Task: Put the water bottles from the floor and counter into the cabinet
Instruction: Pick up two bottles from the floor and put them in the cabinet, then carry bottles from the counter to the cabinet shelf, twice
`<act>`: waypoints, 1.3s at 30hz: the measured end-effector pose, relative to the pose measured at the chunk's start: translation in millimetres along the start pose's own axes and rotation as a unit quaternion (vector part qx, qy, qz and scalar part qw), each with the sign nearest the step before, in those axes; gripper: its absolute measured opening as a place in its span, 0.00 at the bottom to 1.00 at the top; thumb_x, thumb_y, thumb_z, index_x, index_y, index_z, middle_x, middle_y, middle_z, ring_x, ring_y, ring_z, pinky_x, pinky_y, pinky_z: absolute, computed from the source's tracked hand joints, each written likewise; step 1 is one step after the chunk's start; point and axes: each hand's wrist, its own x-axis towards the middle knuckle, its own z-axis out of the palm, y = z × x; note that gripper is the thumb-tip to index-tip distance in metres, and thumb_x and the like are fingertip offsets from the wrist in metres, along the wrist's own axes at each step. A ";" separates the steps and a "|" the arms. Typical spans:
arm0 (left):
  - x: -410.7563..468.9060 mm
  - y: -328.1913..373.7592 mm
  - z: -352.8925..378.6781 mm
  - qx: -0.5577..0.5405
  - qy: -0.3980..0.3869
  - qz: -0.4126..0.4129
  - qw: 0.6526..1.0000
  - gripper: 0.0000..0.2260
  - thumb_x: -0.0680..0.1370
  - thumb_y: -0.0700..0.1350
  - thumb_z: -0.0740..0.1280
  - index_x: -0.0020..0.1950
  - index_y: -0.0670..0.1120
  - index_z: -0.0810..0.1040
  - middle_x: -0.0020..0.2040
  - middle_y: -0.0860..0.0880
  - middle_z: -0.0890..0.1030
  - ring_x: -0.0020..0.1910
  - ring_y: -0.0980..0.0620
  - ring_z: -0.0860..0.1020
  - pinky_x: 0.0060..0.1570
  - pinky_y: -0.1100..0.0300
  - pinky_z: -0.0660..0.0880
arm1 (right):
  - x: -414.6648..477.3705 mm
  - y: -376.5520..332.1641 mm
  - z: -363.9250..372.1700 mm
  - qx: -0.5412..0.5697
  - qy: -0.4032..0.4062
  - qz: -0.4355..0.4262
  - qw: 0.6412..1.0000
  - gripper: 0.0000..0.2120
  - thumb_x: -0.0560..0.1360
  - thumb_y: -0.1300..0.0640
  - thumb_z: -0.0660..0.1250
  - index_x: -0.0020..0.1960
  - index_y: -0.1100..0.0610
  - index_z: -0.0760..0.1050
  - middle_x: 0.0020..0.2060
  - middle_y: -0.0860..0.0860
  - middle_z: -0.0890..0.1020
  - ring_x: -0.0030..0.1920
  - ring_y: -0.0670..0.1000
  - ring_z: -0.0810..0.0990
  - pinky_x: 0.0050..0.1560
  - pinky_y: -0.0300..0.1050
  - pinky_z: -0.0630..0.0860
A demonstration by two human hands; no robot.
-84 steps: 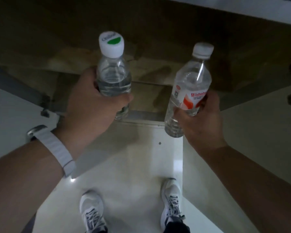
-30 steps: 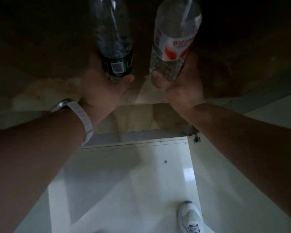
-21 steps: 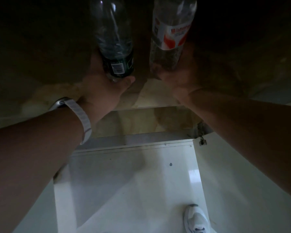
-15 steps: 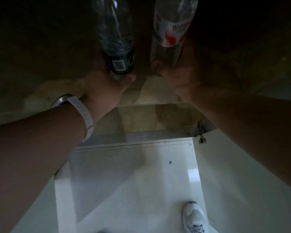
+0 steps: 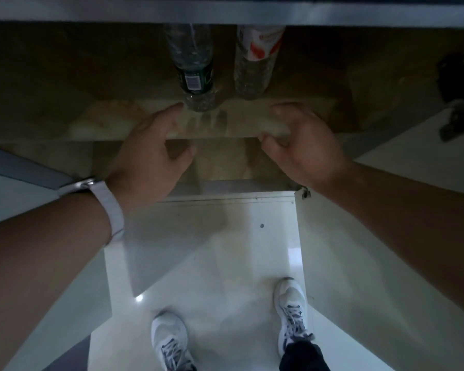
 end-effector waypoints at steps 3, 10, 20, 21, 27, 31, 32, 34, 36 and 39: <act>-22.6 18.3 -20.4 0.063 -0.019 0.034 0.997 0.28 0.78 0.52 0.69 0.77 0.52 0.66 0.73 0.47 0.71 0.70 0.46 0.69 0.68 0.47 0.70 | -22.7 -16.4 -24.1 -0.004 -0.003 -0.009 1.000 0.21 0.78 0.48 0.64 0.68 0.55 0.72 0.63 0.54 0.76 0.60 0.55 0.75 0.57 0.46 0.73; -71.9 63.1 -68.2 0.202 -0.049 0.129 0.969 0.24 0.79 0.54 0.64 0.74 0.47 0.69 0.74 0.45 0.70 0.73 0.40 0.66 0.67 0.41 0.68 | -81.3 -65.5 -79.2 -0.075 -0.035 -0.038 0.996 0.22 0.78 0.46 0.63 0.69 0.55 0.72 0.64 0.53 0.75 0.62 0.58 0.73 0.57 0.54 0.74; -136.5 116.3 -165.6 0.215 -0.049 0.229 0.948 0.24 0.79 0.56 0.60 0.72 0.47 0.73 0.74 0.45 0.71 0.73 0.42 0.67 0.66 0.42 0.68 | -150.2 -157.5 -166.1 -0.153 -0.064 0.014 0.986 0.26 0.79 0.40 0.57 0.72 0.51 0.66 0.70 0.48 0.70 0.68 0.53 0.68 0.64 0.49 0.67; -140.8 121.1 -177.8 0.213 -0.052 0.242 0.945 0.24 0.79 0.56 0.59 0.72 0.47 0.73 0.73 0.45 0.72 0.73 0.42 0.67 0.65 0.42 0.68 | -157.5 -167.5 -175.8 -0.160 -0.064 0.021 0.985 0.26 0.79 0.40 0.57 0.72 0.51 0.66 0.70 0.48 0.70 0.68 0.53 0.68 0.65 0.50 0.67; -165.3 159.1 -239.2 0.165 -0.044 0.300 0.938 0.22 0.80 0.56 0.59 0.68 0.45 0.77 0.71 0.44 0.74 0.71 0.42 0.69 0.64 0.43 0.69 | -203.2 -224.6 -245.8 -0.186 -0.054 0.071 0.978 0.25 0.80 0.42 0.55 0.74 0.51 0.64 0.72 0.48 0.68 0.71 0.52 0.66 0.68 0.49 0.63; -170.4 193.3 -264.9 0.182 -0.060 0.334 0.923 0.23 0.80 0.57 0.58 0.69 0.46 0.76 0.72 0.45 0.74 0.72 0.43 0.69 0.65 0.44 0.68 | -232.5 -249.1 -291.6 -0.205 -0.041 0.103 0.972 0.26 0.79 0.41 0.53 0.73 0.51 0.65 0.71 0.48 0.70 0.71 0.53 0.67 0.69 0.51 0.64; -169.1 203.0 -269.3 0.183 -0.063 0.342 0.920 0.23 0.80 0.56 0.58 0.70 0.46 0.76 0.72 0.45 0.74 0.72 0.43 0.69 0.66 0.43 0.68 | -239.3 -252.9 -302.2 -0.210 -0.036 0.111 0.971 0.26 0.79 0.41 0.53 0.73 0.51 0.65 0.70 0.48 0.71 0.70 0.53 0.68 0.69 0.51 0.65; -166.5 223.1 -275.2 0.186 -0.066 0.355 0.914 0.23 0.80 0.56 0.57 0.71 0.48 0.75 0.72 0.45 0.73 0.73 0.44 0.68 0.69 0.43 0.65 | -252.8 -257.1 -322.5 -0.212 -0.020 0.127 0.969 0.25 0.79 0.42 0.55 0.73 0.51 0.66 0.68 0.49 0.73 0.68 0.54 0.70 0.67 0.52 0.66; -164.3 242.9 -276.8 0.184 -0.064 0.368 0.909 0.23 0.80 0.55 0.58 0.71 0.48 0.75 0.73 0.46 0.73 0.73 0.45 0.67 0.71 0.45 0.63 | -263.6 -255.0 -338.9 -0.219 -0.009 0.134 0.967 0.24 0.80 0.43 0.57 0.72 0.51 0.67 0.67 0.49 0.73 0.67 0.54 0.70 0.67 0.52 0.67; -164.8 273.0 -274.8 0.171 -0.065 0.386 0.904 0.22 0.80 0.54 0.59 0.71 0.49 0.75 0.73 0.46 0.73 0.73 0.45 0.67 0.70 0.45 0.63 | -279.5 -245.5 -359.7 -0.227 -0.006 0.161 0.961 0.24 0.79 0.42 0.57 0.73 0.50 0.65 0.68 0.48 0.71 0.69 0.54 0.69 0.69 0.52 0.64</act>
